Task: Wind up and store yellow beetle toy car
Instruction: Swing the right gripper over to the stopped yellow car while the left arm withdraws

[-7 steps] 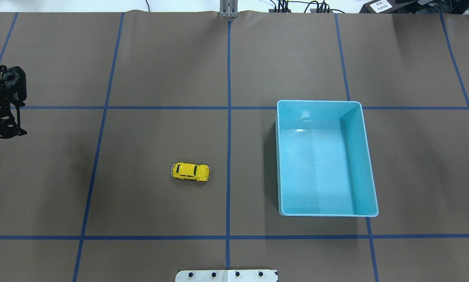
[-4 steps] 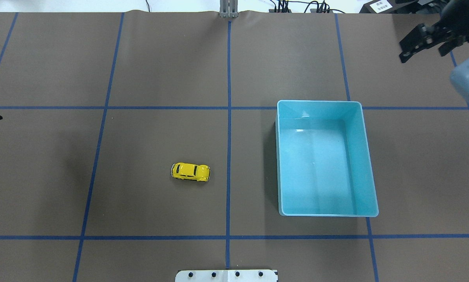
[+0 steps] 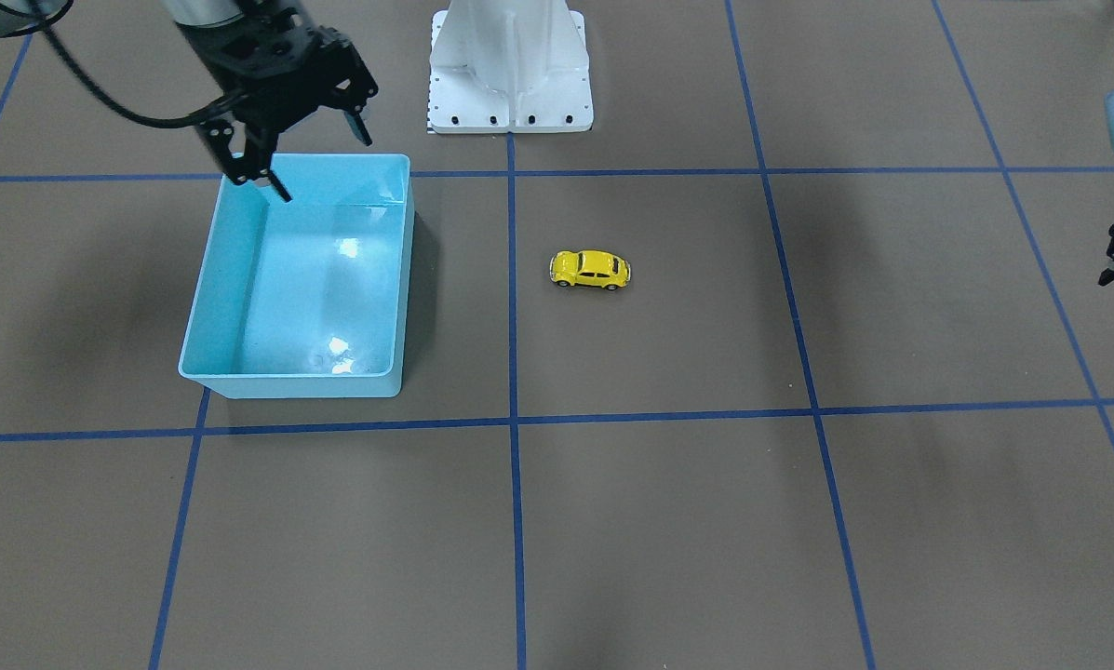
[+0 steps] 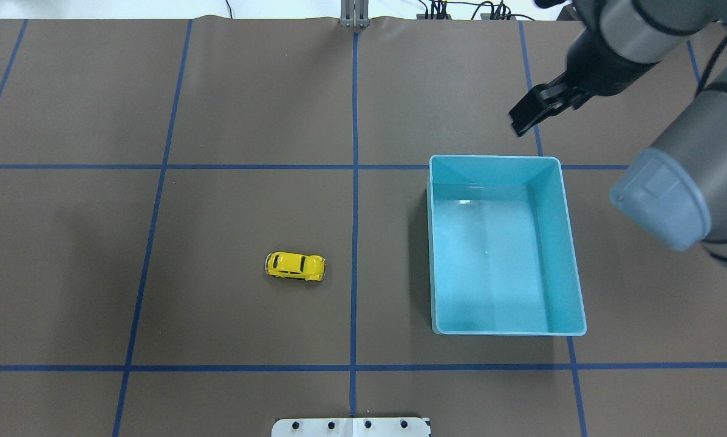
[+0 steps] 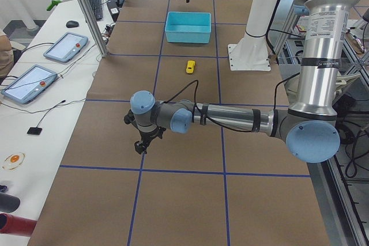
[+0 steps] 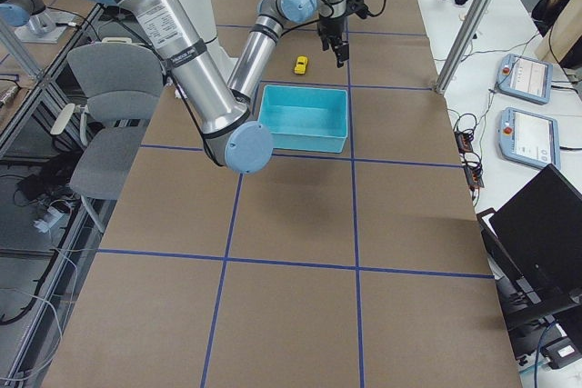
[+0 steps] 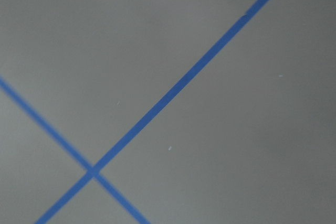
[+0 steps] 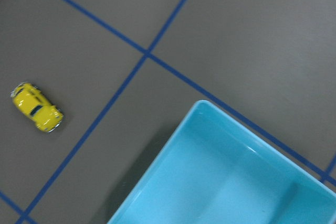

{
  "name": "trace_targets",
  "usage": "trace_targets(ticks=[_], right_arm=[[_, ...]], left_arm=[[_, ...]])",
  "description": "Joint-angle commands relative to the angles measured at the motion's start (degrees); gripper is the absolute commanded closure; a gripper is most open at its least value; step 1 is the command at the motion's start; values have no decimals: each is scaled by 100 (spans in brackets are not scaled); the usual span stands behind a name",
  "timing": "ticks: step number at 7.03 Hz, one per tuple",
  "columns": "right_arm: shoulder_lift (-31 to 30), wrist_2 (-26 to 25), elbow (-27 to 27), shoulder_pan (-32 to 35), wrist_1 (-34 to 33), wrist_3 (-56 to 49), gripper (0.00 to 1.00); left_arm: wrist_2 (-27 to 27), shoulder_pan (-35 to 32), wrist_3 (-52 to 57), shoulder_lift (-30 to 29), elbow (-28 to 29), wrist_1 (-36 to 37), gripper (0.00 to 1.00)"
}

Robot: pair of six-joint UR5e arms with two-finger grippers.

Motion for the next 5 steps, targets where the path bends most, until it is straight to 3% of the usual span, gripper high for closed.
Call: trace_targets(ticks=[1, 3, 5], right_arm=[[201, -783, -219, -998, 187, -1579, 0], [272, -1246, -1017, -1736, 1098, -1601, 0], [570, -1540, -1930, -2099, 1959, -1522, 0]], left_arm=[[-115, -619, -983, 348, -61, 487, 0], [-195, -1032, -1234, 306, -167, 1481, 0], [-212, -1157, -1967, 253, -167, 1459, 0]])
